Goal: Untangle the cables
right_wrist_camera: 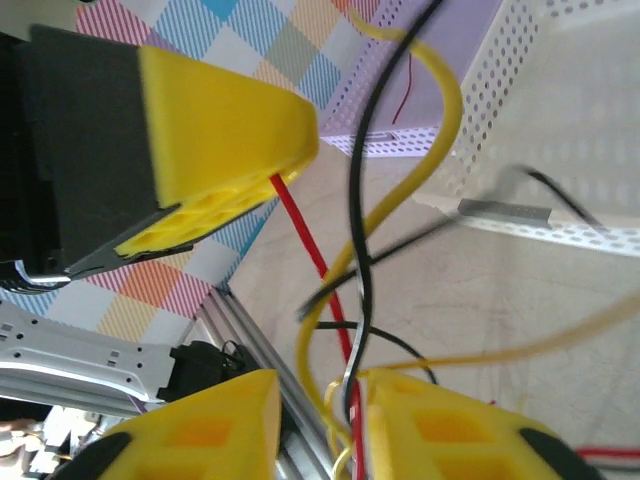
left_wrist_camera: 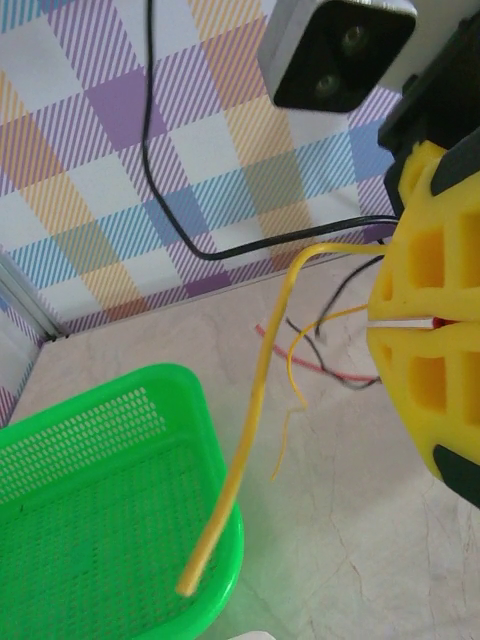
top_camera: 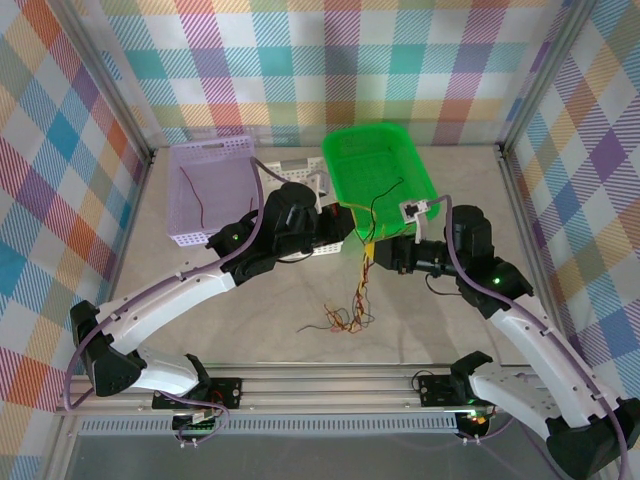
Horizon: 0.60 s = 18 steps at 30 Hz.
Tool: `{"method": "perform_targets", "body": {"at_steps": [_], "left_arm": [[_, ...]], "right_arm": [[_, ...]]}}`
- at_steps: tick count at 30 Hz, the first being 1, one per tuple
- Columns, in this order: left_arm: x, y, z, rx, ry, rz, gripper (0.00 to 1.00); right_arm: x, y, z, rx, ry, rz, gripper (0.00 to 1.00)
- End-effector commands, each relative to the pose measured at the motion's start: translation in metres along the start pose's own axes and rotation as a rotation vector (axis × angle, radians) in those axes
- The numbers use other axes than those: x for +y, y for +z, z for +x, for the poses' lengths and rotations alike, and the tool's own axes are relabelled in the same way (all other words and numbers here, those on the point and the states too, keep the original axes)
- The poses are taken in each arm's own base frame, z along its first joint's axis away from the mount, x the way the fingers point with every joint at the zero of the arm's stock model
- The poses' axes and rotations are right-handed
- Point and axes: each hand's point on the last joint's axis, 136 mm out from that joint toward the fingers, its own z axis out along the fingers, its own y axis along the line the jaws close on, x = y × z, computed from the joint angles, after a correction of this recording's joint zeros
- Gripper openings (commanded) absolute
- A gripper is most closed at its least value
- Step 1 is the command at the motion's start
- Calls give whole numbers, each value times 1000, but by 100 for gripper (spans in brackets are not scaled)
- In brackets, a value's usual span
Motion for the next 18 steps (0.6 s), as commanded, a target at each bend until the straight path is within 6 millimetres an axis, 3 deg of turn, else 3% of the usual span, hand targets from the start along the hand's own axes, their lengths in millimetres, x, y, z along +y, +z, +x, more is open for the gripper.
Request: {"method": "perform_targets", "body": {"at_steps": [1,10,18], "left_arm": [[-8,-11,-4,-15,36,13,0],[-13,-7,-1,13,52,24,0],[-13,-6,4,40,64,25,0]], "right_arm": [[9,-7,-8,-24,-48,2,34],[0,0,-20,-52,-19,48,36],[-13,-3,-40,-160,7,127,28]]}}
